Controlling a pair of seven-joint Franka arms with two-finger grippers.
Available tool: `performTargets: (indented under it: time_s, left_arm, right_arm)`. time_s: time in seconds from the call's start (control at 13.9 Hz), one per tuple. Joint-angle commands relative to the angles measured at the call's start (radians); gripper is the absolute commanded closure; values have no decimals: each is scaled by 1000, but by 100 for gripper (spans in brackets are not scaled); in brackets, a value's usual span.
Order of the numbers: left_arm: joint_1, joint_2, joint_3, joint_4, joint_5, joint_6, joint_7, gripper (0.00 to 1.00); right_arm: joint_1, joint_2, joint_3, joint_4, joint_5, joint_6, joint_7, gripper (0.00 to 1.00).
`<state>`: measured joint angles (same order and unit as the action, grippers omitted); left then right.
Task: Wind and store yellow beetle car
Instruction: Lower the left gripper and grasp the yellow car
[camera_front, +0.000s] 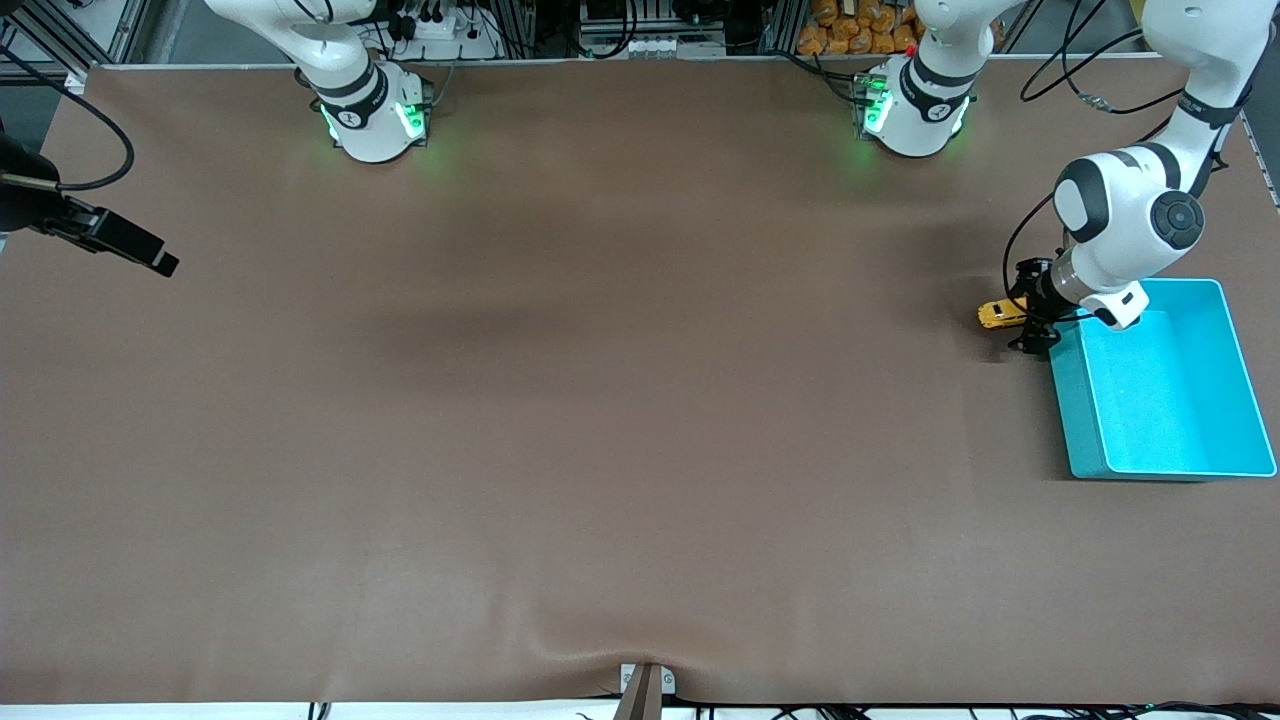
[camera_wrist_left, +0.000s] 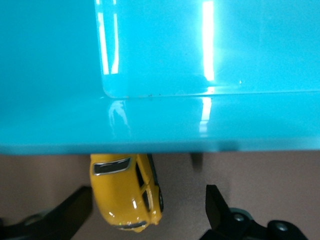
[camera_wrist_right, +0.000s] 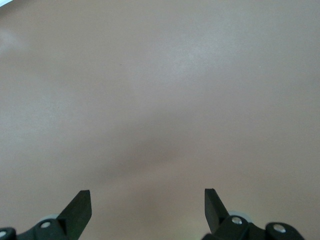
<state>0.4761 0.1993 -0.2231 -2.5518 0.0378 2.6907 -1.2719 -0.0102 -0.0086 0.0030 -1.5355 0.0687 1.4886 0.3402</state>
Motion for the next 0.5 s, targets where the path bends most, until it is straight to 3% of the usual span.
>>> performTargets:
  time_s: [0.0, 0.43]
  left_arm:
    - [7, -54, -9, -10, 22, -57, -11, 0]
    - [12, -37, -4, -18, 22, -54, -6, 0]
  right_arm:
    - [-1, -17, 0, -20, -13, 13, 2, 0]
    - [2, -16, 0, -20, -15, 12, 2, 0]
